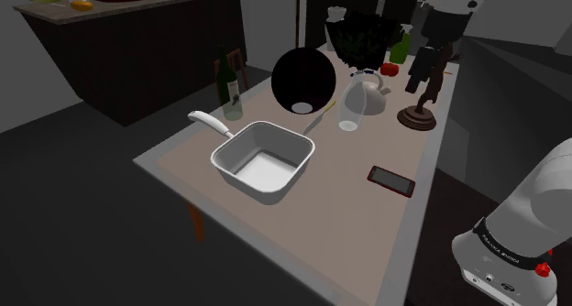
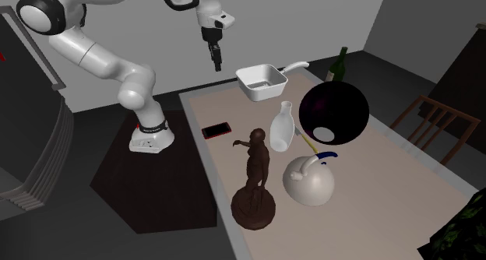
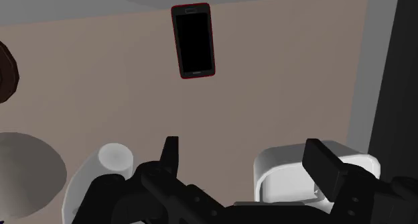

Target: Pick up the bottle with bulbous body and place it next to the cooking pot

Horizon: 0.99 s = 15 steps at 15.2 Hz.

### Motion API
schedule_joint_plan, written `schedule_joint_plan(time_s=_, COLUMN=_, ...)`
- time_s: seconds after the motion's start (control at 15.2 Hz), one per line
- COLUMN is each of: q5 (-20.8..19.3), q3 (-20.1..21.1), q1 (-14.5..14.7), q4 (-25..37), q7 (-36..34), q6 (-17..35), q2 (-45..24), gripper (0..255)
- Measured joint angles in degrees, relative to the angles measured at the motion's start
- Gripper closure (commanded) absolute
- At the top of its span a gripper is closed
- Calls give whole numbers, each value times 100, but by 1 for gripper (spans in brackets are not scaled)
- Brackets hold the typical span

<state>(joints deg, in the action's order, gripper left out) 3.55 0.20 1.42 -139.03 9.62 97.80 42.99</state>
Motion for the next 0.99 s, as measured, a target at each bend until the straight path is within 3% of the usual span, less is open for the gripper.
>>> schedule_joint_plan(time_s=0.26, q5=-68, q3=-69, q1=-59, q4=95, q7=63, q6=277, q2=-370, gripper=0)
schedule_joint_plan(time_s=0.99, q5=-298, q3=-517, q1=-339, q4=1324, q7=463, q6=1393, q2=-2667, gripper=0)
